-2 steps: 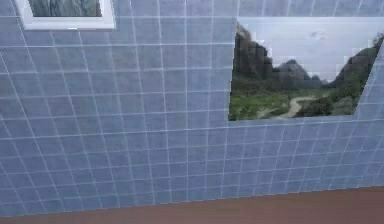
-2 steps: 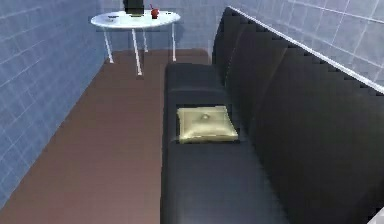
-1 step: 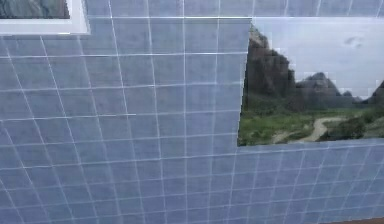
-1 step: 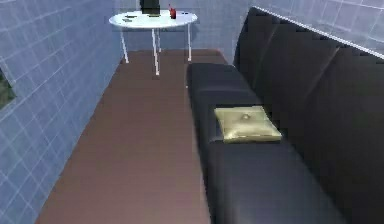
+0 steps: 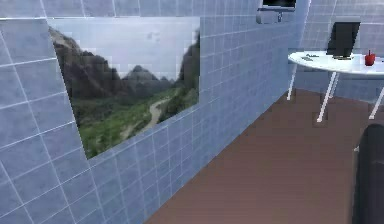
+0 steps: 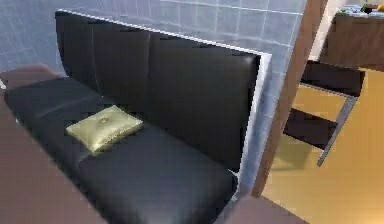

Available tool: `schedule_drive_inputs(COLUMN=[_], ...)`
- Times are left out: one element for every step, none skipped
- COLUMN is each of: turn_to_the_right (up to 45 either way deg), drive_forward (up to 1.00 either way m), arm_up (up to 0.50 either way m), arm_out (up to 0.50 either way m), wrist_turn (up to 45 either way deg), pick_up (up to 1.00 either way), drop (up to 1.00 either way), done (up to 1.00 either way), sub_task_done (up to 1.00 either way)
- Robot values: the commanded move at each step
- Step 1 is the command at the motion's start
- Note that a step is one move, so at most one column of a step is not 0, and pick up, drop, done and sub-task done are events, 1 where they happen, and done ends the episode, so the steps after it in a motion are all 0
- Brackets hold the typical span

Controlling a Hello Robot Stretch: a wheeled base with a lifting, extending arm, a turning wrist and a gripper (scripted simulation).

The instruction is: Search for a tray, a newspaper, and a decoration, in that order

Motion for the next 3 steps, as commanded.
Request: schedule_drive_inputs(turn_to_the_right=[36.0, 0.0, 0.0], drive_forward=[0.00, 1.00, 1.00], arm_up=[0.00, 0.00, 0.00], arm_out=[0.00, 0.00, 0.00], wrist_turn=[0.0, 0.0, 0.0], pick_up=[0.00, 0.00, 0.00], drop=[0.00, 0.00, 0.00], done=[0.00, 0.00, 0.00], sub_task_done=[0.00, 0.00, 0.00])
